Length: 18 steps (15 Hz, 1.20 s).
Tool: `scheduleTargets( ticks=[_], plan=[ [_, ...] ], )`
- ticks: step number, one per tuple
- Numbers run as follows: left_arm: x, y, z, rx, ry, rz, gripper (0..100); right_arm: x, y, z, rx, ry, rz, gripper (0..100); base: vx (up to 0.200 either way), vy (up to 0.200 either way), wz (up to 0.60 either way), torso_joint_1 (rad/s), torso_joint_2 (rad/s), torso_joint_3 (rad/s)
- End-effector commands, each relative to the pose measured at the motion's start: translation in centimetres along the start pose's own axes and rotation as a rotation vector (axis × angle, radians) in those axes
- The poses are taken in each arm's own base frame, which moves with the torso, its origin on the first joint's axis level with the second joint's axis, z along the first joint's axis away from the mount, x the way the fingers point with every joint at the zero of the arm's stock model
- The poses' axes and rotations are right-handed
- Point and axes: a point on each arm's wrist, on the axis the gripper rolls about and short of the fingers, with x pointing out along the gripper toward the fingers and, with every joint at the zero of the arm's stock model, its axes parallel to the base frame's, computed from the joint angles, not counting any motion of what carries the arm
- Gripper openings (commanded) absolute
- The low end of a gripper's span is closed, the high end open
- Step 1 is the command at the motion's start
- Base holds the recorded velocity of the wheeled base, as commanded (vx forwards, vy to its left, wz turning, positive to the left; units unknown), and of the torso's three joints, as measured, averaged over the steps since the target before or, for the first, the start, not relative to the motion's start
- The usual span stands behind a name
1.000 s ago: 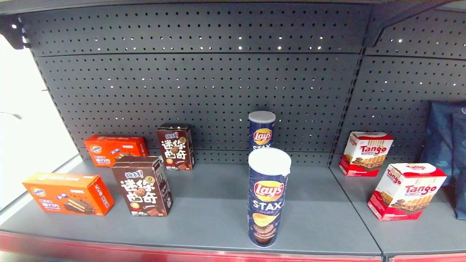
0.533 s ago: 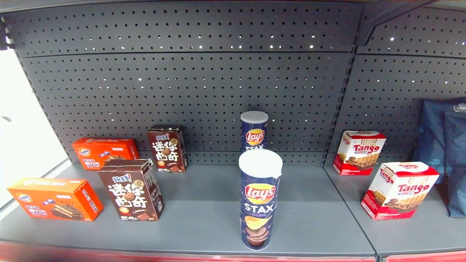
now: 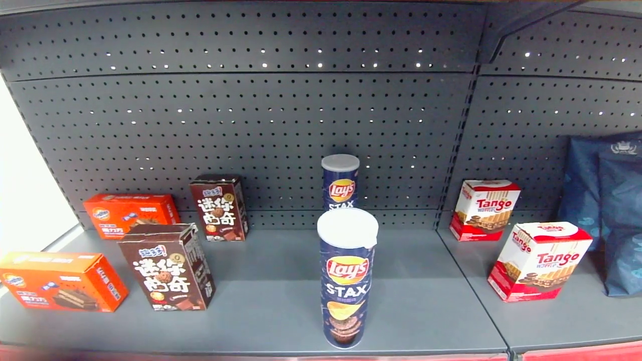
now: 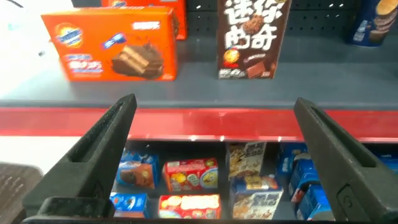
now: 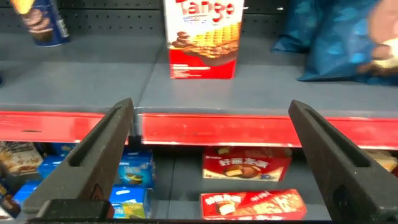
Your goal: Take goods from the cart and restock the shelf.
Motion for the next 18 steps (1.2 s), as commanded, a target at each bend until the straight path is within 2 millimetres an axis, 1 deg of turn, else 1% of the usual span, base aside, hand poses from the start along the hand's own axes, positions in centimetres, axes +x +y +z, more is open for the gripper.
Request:
scheduleTargets(
  ticks=[1, 6, 9, 18],
  plan=[
    [0.00, 0.00, 0.00, -0.001, -0.001, 0.001, 100, 0.01, 0.00, 0.01, 0.000, 0.001, 0.001, 100, 0.000, 0.000, 0.00, 0.000, 0.00, 0.000],
    [0.00, 0.00, 0.00, -0.001, -0.001, 0.003, 100, 0.01, 0.00, 0.01, 0.000, 0.001, 0.001, 100, 0.000, 0.000, 0.00, 0.000, 0.00, 0.000],
    [0.00, 0.00, 0.00, -0.003, -0.001, 0.003, 100, 0.01, 0.00, 0.01, 0.000, 0.001, 0.002, 100, 0.000, 0.200, 0.00, -0.001, 0.00, 0.001],
    [0.00, 0.00, 0.00, 0.002, -0.001, -0.001, 100, 0.01, 0.00, 0.01, 0.000, 0.001, 0.002, 100, 0.000, 0.000, 0.00, 0.000, 0.00, 0.000]
  ],
)
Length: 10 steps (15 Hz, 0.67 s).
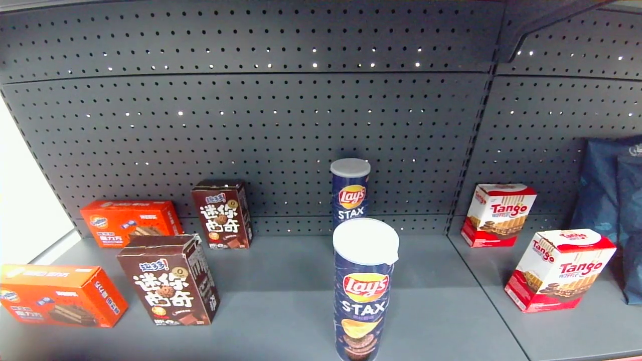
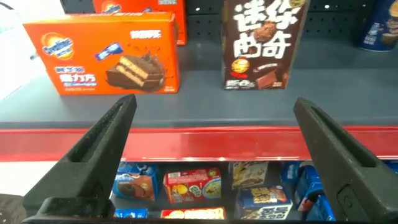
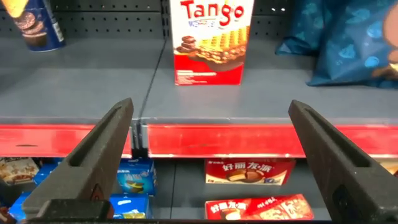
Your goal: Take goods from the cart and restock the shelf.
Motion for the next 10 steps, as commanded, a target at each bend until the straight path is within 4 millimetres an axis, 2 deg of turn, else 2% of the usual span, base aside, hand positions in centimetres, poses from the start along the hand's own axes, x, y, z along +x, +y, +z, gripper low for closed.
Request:
scheduleTargets(
  ticks=[1, 5, 7, 10],
  plan=[
    [0.00, 0.01, 0.00, -0.001, 0.000, 0.001, 100, 0.01, 0.00, 0.01, -0.001, 0.001, 0.000, 100, 0.000, 0.000, 0.00, 0.000, 0.00, 0.000],
    [0.00, 0.00, 0.00, -0.001, 0.000, -0.001, 100, 0.01, 0.00, 0.01, -0.001, 0.001, -0.001, 100, 0.000, 0.000, 0.00, 0.000, 0.00, 0.000],
    [0.00, 0.00, 0.00, -0.001, 0.000, -0.001, 100, 0.01, 0.00, 0.01, -0.001, 0.001, 0.000, 100, 0.000, 0.000, 0.60, 0.000, 0.00, -0.002],
    [0.00, 0.01, 0.00, -0.003, 0.000, 0.001, 100, 0.01, 0.00, 0.01, -0.001, 0.001, 0.000, 100, 0.000, 0.000, 0.00, 0.000, 0.00, 0.000]
  ],
)
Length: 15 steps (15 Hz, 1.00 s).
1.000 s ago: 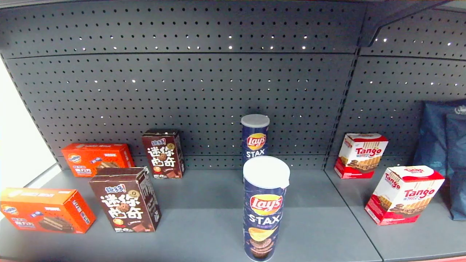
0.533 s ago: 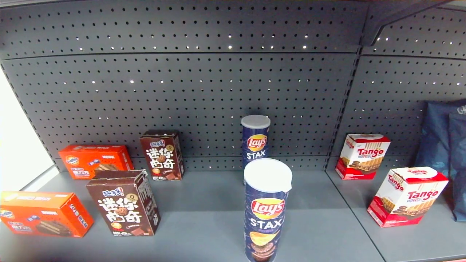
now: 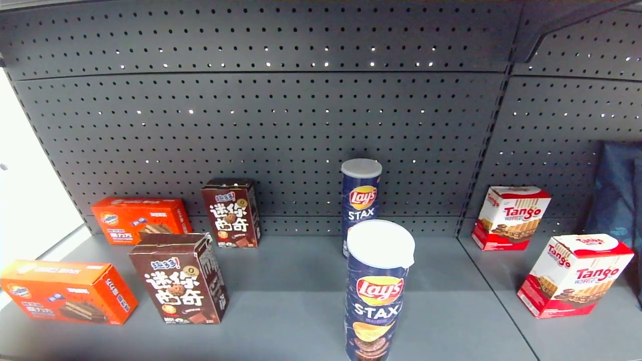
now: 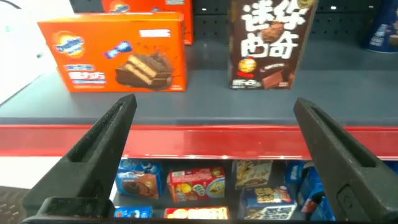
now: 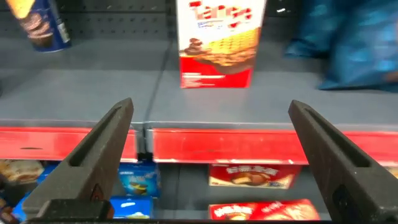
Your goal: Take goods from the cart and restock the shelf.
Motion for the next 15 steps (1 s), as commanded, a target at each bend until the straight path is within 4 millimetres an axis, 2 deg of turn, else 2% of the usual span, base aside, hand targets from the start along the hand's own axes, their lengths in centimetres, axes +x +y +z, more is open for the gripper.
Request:
scheduleTargets(
  ticks=[1, 15],
  plan=[
    [0.00, 0.00, -0.01, -0.001, -0.001, 0.000, 100, 0.01, 0.00, 0.01, -0.001, 0.001, 0.001, 100, 0.000, 0.000, 0.00, 0.000, 0.00, 0.000],
    [0.00, 0.00, -0.01, 0.001, -0.001, 0.000, 100, 0.01, 0.00, 0.01, -0.001, 0.001, 0.001, 100, 0.000, -0.029, 0.00, 0.000, 0.00, 0.000]
  ],
)
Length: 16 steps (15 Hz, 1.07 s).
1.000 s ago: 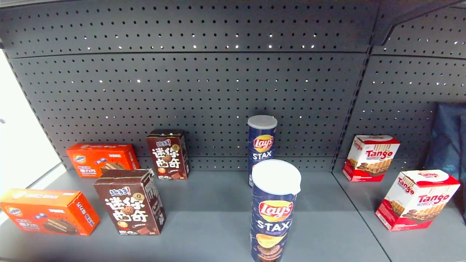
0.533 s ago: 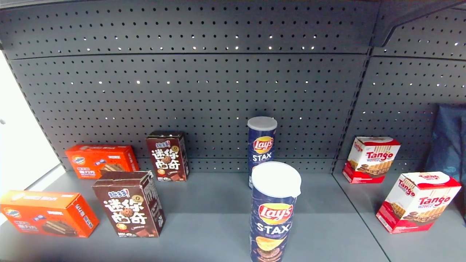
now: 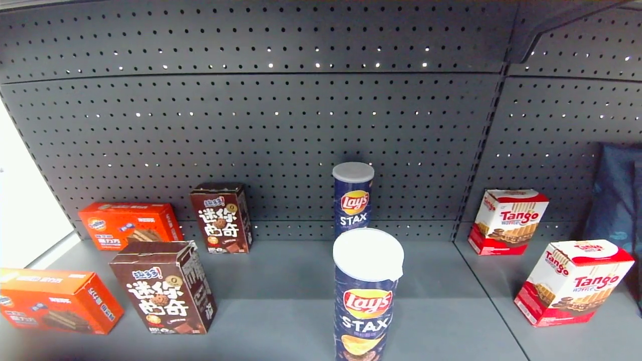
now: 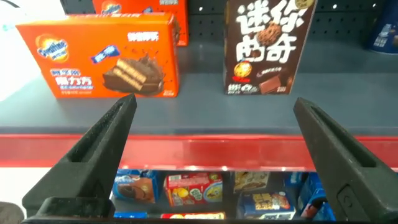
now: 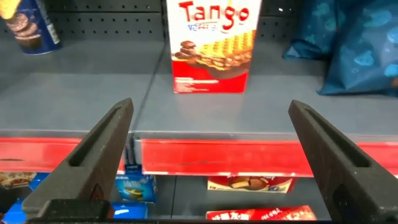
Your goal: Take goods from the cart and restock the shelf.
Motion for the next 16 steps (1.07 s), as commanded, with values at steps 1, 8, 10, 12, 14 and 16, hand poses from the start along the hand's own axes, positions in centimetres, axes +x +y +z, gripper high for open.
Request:
scheduleTargets(
  ticks=[1, 8, 10, 12, 14, 16],
  plan=[
    [0.00, 0.00, 0.00, 0.000, 0.000, 0.000, 100, 0.01, 0.00, -0.01, -0.001, 0.002, 0.001, 100, 0.000, 0.000, 0.00, 0.000, 0.00, 0.000],
    [0.00, 0.01, 0.00, -0.003, 0.000, 0.003, 100, 0.01, 0.00, -0.01, -0.001, 0.002, 0.001, 100, -0.057, 0.000, 0.00, 0.002, 0.00, 0.000],
    [0.00, 0.00, 0.00, 0.000, 0.000, 0.000, 100, 0.01, 0.00, -0.01, 0.001, 0.002, 0.001, 100, 0.000, 0.000, 0.00, 0.000, 0.00, 0.000],
    [0.00, 0.00, 0.00, 0.001, 0.000, -0.002, 100, 0.01, 0.00, -0.01, -0.001, 0.002, 0.001, 100, 0.000, 0.000, 0.00, 0.000, 0.00, 0.000],
    [0.00, 0.00, 0.00, 0.000, 0.000, 0.000, 100, 0.01, 0.00, -0.01, -0.001, 0.002, 0.001, 100, 0.000, 0.000, 0.00, 0.000, 0.00, 0.000],
    [0.00, 0.00, 0.00, -0.002, 0.000, 0.000, 100, 0.01, 0.00, -0.01, -0.001, 0.002, 0.001, 100, 0.000, 0.000, 0.00, 0.000, 0.00, 0.000]
  ],
)
